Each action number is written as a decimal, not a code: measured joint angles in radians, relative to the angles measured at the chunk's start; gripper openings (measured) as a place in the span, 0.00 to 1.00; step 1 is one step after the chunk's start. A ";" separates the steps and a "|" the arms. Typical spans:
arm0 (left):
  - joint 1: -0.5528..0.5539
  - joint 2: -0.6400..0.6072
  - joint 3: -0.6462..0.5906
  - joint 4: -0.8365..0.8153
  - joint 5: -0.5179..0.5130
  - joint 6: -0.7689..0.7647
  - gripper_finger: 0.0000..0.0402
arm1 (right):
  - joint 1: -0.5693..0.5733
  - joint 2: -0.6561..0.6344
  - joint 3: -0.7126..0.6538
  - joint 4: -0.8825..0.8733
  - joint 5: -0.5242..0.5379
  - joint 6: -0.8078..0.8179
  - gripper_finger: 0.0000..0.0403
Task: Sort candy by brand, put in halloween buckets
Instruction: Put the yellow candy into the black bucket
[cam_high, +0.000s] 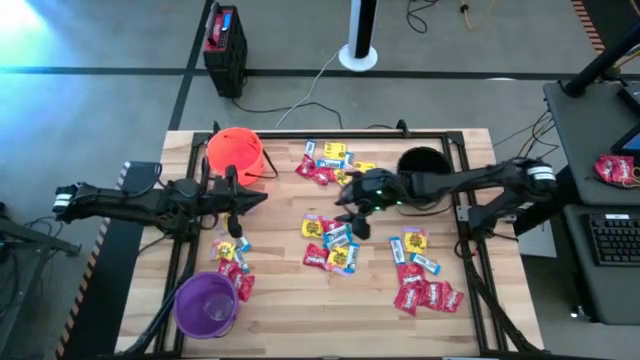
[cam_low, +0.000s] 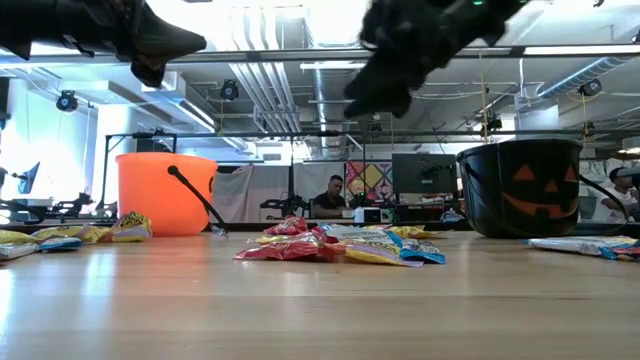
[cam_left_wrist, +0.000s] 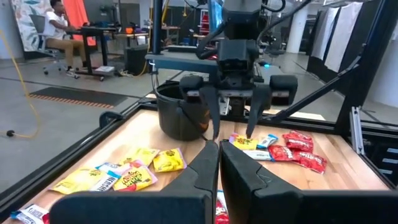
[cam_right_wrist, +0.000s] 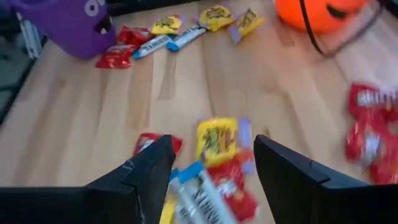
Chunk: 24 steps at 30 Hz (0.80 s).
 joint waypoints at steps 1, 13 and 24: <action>0.000 -0.004 0.000 0.000 0.000 0.000 0.00 | 0.000 0.031 0.029 -0.006 0.001 -0.023 0.53; 0.001 -0.020 0.165 -0.282 -0.028 0.073 0.00 | 0.000 0.321 0.234 -0.075 0.108 -0.188 0.53; 0.001 -0.015 0.204 -0.290 -0.072 0.157 0.00 | 0.000 0.433 0.281 -0.068 0.131 -0.189 0.54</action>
